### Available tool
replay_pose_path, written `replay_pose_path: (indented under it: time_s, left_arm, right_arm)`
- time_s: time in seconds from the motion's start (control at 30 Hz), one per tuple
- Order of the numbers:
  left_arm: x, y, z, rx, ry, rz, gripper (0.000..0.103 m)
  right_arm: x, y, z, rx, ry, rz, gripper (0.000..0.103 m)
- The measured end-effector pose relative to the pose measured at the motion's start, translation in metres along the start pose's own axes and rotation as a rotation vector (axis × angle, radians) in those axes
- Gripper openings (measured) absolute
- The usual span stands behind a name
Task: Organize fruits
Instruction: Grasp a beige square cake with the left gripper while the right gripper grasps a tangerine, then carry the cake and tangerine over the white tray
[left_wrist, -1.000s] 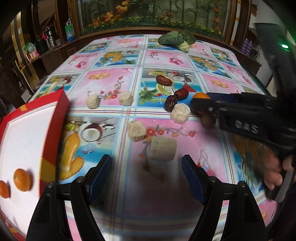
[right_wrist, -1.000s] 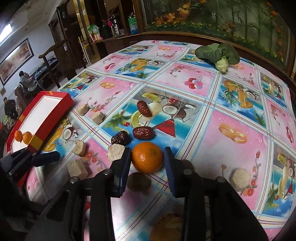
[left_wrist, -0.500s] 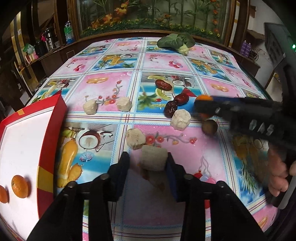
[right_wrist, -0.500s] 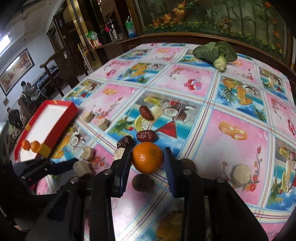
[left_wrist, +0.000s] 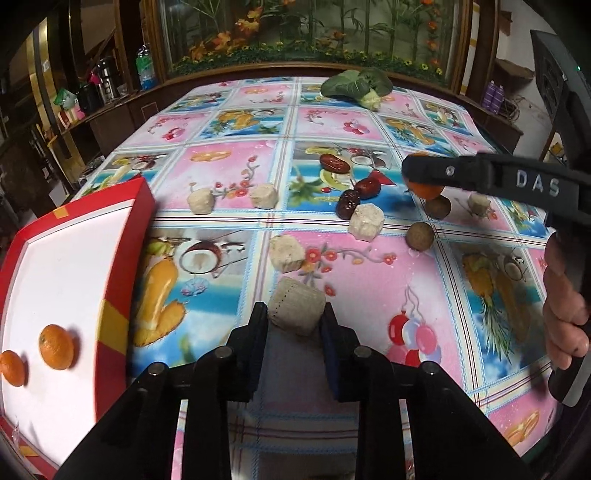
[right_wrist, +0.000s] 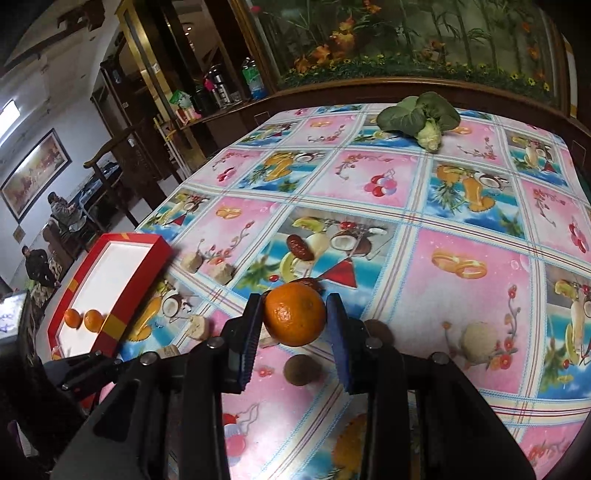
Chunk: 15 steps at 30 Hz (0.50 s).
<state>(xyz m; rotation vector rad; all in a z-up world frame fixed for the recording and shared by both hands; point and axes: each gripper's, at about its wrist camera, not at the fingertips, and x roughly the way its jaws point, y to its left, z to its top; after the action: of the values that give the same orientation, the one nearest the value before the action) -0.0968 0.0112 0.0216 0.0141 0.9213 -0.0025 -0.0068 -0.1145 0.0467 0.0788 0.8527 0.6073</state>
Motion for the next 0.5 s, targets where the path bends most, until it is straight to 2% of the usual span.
replay_pose_path:
  time_s: [0.13, 0.4, 0.5]
  left_arm:
    - [-0.016, 0.007, -0.002, -0.011, -0.037, 0.010, 0.027]
    - [-0.058, 0.040, -0.006, -0.059, -0.159, 0.095, 0.027]
    - [-0.067, 0.055, -0.007, -0.087, -0.183, 0.114, 0.027]
  right_arm:
    - [0.002, 0.015, -0.005, -0.048, -0.001, 0.019, 0.037]
    - [0.004, 0.054, -0.013, -0.085, -0.007, 0.087, 0.038]
    - [0.005, 0.073, -0.015, -0.116, -0.019, 0.114, 0.038]
